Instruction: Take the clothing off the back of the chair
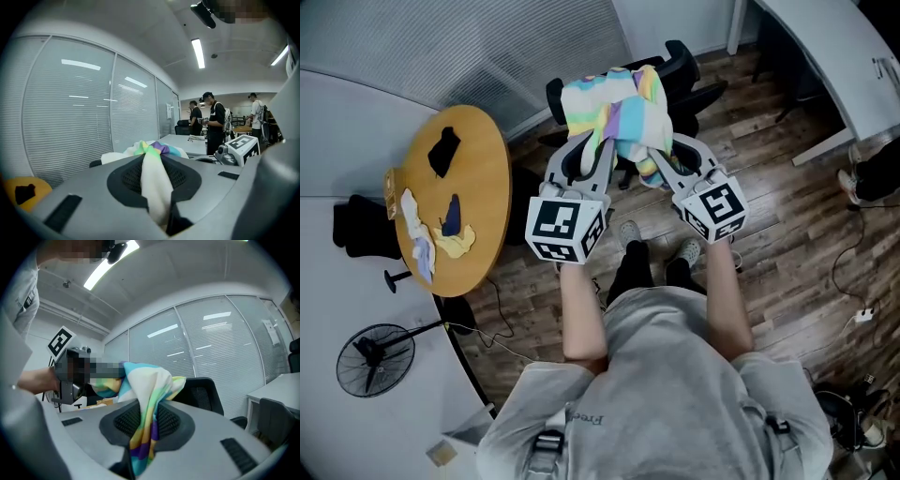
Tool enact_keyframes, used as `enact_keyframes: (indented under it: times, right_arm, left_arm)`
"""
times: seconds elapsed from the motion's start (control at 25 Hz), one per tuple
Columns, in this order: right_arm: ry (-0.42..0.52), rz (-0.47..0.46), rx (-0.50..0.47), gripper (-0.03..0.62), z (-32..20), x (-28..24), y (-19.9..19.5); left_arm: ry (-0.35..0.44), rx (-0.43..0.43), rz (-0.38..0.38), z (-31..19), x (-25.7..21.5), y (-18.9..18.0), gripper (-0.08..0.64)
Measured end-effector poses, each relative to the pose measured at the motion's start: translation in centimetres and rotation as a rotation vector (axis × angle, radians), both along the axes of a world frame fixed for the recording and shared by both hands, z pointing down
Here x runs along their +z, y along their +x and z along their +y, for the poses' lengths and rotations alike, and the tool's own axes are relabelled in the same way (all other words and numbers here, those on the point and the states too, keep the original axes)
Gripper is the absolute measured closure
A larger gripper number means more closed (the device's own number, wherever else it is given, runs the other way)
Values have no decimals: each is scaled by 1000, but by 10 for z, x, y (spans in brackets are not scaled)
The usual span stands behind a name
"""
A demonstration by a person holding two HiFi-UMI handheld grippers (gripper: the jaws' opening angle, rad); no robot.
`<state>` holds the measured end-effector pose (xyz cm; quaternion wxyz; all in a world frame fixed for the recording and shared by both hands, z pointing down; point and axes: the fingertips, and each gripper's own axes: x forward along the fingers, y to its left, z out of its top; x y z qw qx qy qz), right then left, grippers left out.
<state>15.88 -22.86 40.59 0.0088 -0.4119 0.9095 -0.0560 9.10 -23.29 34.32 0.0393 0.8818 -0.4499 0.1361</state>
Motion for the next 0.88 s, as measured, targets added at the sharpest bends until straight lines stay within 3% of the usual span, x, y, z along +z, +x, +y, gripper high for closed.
enact_keyframes:
  times: [0.52, 0.88]
  right_arm:
    - [-2, 25, -58, 509, 64, 6, -67]
    - [20, 135, -185, 509, 130, 6, -173]
  left_arm:
    - [-13, -35, 67, 69, 4, -65, 483]
    - [-8, -121, 126, 123, -1, -159, 483]
